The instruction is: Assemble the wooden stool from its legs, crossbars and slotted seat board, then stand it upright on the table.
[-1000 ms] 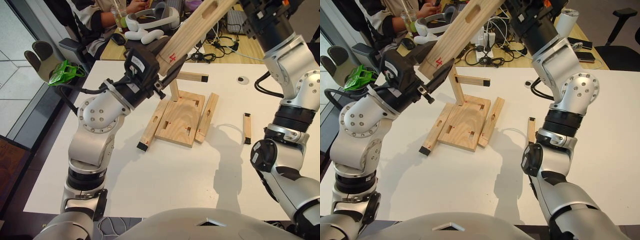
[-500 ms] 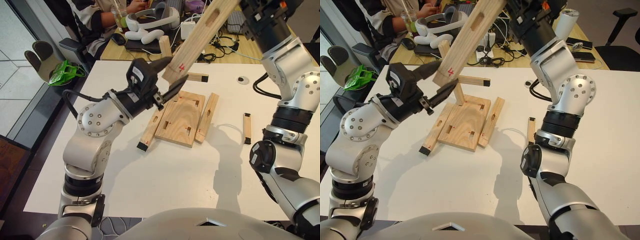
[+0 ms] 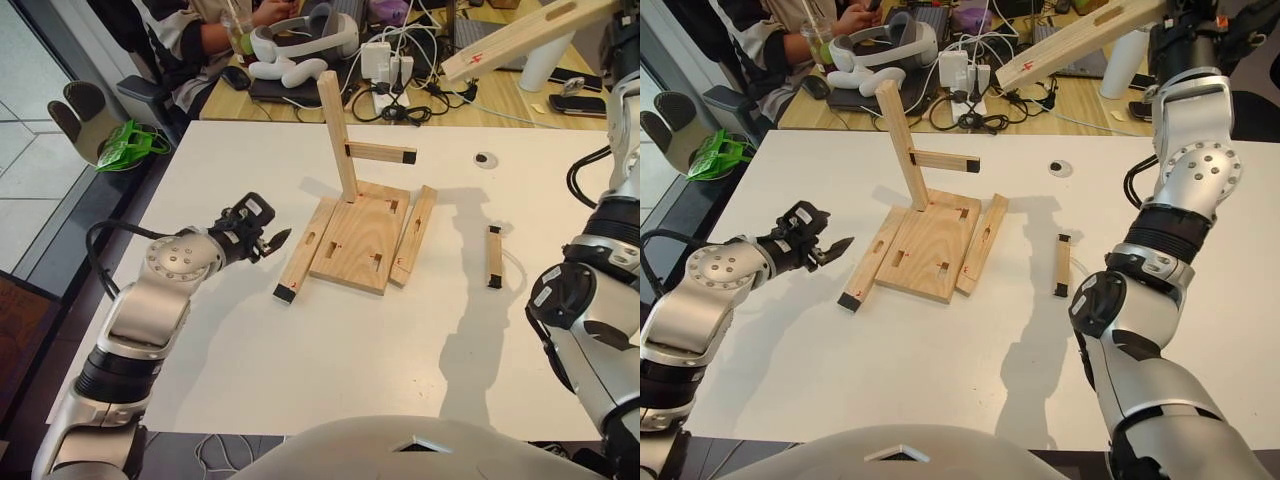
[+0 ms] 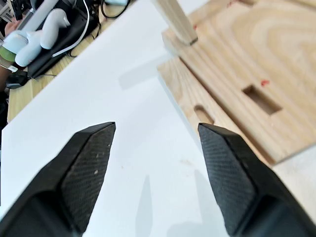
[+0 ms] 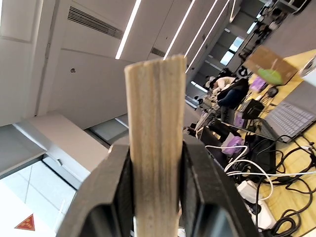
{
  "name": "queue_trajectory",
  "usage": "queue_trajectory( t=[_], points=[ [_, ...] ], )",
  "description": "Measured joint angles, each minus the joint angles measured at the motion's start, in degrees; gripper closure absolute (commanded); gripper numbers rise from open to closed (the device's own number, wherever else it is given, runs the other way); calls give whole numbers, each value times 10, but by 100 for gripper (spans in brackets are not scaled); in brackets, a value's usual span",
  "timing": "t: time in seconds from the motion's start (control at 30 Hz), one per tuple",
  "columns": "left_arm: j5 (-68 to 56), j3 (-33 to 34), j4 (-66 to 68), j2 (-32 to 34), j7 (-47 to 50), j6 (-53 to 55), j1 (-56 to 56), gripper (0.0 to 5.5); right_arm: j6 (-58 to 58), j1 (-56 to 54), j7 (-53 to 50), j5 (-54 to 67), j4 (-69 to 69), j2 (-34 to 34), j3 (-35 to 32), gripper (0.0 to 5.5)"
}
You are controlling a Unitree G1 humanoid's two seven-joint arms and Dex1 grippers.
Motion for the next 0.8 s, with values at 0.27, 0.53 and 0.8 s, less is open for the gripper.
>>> queue_trajectory(
  t=[0.27,0.53,0.8],
  points=[
    [129,-65,54,49,-4,-7,10,241,-83,139,-99,-163,-45,17,17,451],
    [143,-70,26,41,-36,5,18,241,-62,218,-123,-171,-121,130,61,451],
    [140,-70,25,23,-48,33,28,241,-49,258,-88,-116,-172,237,93,451]
  ],
)
